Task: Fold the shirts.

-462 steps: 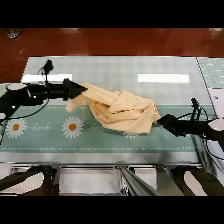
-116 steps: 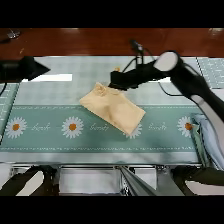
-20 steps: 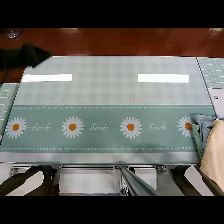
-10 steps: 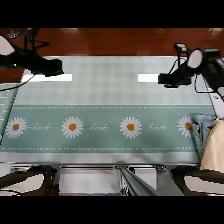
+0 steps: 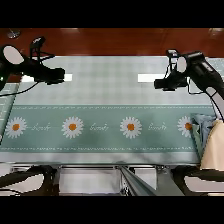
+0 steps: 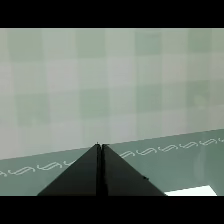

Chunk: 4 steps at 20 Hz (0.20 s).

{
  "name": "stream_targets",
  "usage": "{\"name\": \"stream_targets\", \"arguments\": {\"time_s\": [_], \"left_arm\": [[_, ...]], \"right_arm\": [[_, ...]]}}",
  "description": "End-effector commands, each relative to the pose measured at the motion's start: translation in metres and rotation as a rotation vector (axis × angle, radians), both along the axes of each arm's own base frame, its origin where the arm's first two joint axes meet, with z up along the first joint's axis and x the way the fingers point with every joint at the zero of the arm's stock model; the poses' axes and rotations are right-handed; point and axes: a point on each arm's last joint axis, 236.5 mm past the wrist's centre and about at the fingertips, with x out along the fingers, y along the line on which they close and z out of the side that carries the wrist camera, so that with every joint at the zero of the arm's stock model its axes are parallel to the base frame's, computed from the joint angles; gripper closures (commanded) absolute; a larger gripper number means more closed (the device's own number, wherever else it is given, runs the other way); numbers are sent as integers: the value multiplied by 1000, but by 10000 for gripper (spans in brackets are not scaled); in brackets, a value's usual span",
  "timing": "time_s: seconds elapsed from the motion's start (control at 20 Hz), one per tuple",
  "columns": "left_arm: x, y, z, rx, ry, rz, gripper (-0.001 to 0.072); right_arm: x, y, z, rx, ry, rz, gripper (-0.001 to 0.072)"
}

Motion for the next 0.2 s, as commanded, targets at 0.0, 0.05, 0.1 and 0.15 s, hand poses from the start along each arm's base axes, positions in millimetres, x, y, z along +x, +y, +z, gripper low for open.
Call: {"name": "stream_targets", "arguments": {"time_s": [0.0, 0.05, 0.1, 0.15], "left_arm": [[0, 1, -4, 3, 8, 3, 681], [0, 1, -5, 4, 12, 3, 681], [0, 1, -7, 4, 16, 3, 681], [0, 1, -8, 4, 19, 3, 681]], "right_arm": [[0, 0, -1, -7, 2, 1, 683], [0, 0, -1, -7, 2, 1, 684], [0, 0, -1, -7, 2, 1, 684], [0, 0, -1, -7, 2, 1, 684]]}}
